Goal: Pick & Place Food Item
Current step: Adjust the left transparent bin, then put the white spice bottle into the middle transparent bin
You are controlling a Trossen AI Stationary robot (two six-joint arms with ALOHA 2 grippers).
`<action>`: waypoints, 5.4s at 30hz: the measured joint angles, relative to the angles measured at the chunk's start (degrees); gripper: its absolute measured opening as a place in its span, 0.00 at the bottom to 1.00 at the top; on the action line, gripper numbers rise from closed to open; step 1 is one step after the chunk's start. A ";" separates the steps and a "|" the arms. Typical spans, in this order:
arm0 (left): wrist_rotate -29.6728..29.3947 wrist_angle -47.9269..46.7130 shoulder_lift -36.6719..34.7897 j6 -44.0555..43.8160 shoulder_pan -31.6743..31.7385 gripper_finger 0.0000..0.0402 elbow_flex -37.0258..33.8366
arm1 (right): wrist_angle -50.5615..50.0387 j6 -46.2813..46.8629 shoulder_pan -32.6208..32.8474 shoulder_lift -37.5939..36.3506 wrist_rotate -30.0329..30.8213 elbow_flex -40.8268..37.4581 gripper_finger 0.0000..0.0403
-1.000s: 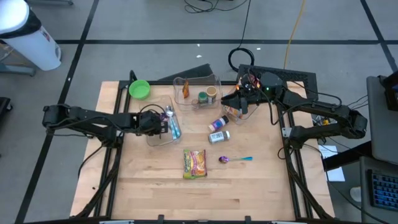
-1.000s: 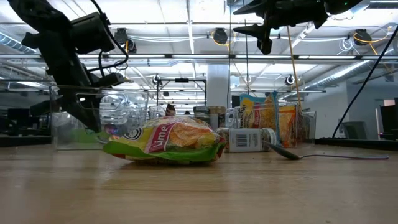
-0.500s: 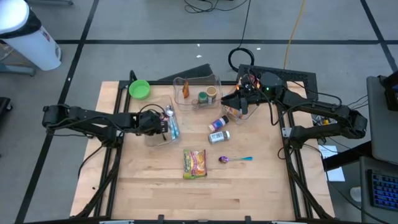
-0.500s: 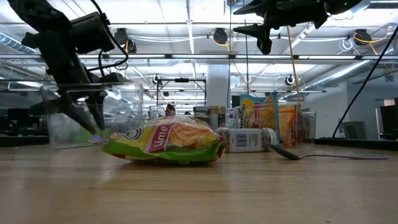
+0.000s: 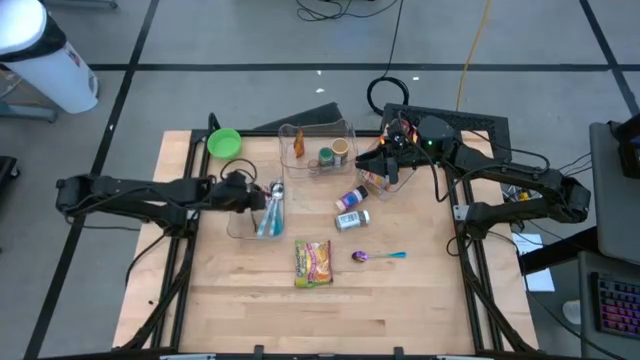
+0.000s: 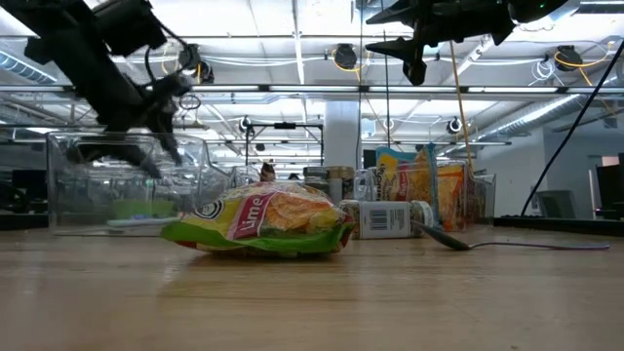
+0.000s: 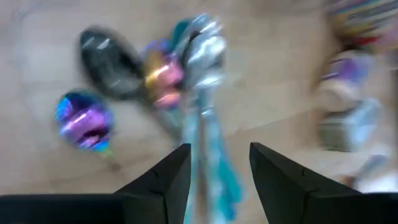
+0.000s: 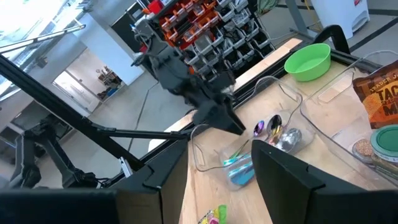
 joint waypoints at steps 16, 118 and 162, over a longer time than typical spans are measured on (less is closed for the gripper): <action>-0.35 18.53 -8.45 25.22 -0.11 0.42 5.89 | -2.44 -9.97 6.83 1.84 -1.28 0.00 0.42; 20.40 5.86 30.35 52.36 0.58 0.42 54.16 | -5.95 -9.52 6.40 2.97 4.85 0.00 0.42; 20.36 0.45 30.06 53.22 0.69 0.42 54.21 | -30.11 -40.62 17.52 18.81 17.97 0.04 0.75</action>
